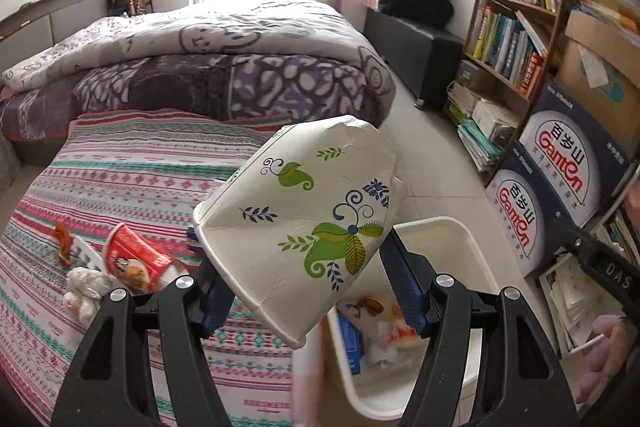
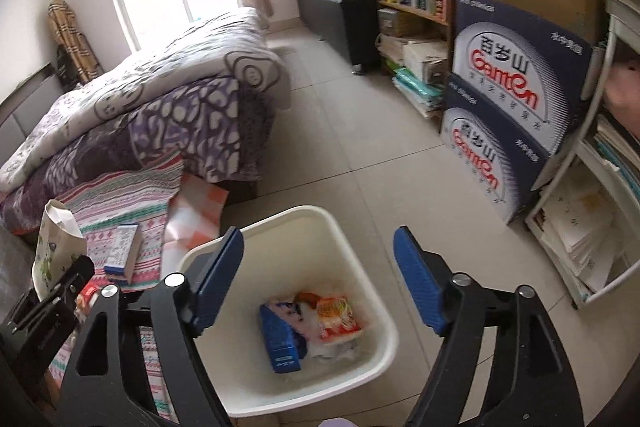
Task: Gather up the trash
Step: 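Move the white paper cup over the bin and open the left tool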
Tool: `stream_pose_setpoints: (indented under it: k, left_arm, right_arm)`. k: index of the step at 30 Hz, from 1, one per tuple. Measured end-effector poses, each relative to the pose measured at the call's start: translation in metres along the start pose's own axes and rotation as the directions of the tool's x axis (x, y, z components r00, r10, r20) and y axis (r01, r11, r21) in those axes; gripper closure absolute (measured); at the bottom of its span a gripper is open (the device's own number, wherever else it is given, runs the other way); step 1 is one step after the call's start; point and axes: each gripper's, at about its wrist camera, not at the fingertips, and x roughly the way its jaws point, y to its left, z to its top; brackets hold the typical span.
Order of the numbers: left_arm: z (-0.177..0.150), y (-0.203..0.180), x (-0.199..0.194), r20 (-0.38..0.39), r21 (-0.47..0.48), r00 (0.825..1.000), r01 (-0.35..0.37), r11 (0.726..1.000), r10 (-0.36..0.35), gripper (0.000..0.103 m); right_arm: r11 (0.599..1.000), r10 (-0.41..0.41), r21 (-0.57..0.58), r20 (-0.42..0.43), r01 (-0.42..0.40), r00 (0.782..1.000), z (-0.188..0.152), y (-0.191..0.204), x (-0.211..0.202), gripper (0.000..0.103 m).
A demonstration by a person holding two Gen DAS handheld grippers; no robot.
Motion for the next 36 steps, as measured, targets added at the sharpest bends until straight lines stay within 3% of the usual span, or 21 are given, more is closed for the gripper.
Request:
stream_pose_setpoints:
  k: [14, 23, 29, 36]
  left_arm:
    - [-0.008, -0.049, 0.021, -0.030, 0.059, 0.998, 0.053, 0.997, -0.051, 0.037]
    - [-0.012, -0.066, 0.036, -0.088, 0.071, 0.992, 0.101, 0.992, -0.095, 0.027]
    - [-0.013, -0.062, 0.030, -0.074, 0.082, 0.994, 0.080, 0.993, -0.074, 0.022]
    - [-0.009, -0.030, 0.022, -0.066, 0.028, 0.998, 0.014, 1.000, -0.012, 0.022]
  right_arm:
    - [0.995, -0.050, 0.084, 0.004, 0.050, 0.999, 0.006, -0.040, -0.002, 0.020]
    - [0.992, -0.068, 0.109, -0.001, 0.067, 0.998, 0.006, -0.049, -0.001, 0.018]
    - [0.994, -0.051, 0.100, 0.002, 0.051, 0.999, 0.006, -0.037, -0.002, 0.016]
    - [0.998, -0.033, 0.062, 0.007, 0.033, 0.999, 0.004, -0.011, -0.004, 0.015]
